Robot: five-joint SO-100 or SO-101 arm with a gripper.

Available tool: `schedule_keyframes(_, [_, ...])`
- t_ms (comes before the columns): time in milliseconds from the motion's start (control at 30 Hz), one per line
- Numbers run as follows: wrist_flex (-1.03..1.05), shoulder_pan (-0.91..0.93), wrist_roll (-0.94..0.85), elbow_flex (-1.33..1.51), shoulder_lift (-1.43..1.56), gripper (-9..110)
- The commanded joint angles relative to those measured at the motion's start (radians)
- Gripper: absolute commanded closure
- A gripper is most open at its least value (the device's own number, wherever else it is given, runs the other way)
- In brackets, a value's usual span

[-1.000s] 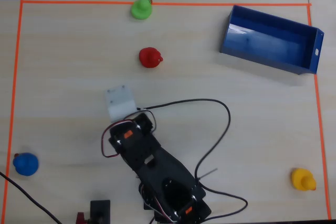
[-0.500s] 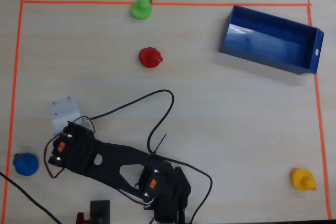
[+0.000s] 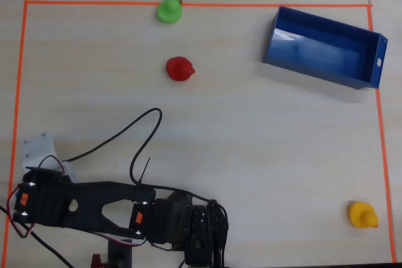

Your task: Grasp blue duck and put it into box.

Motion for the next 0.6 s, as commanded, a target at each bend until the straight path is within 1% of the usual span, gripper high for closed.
schedule_keyframes(0, [0.035, -0.054, 0.043, -0.176, -0.074, 76])
schedule_keyframes(167, [0.072, -0.071, 0.046, -0.33, -0.192, 75])
schedule_keyframes(567, [0.109, -0.055, 0.038, -0.563, -0.374, 75])
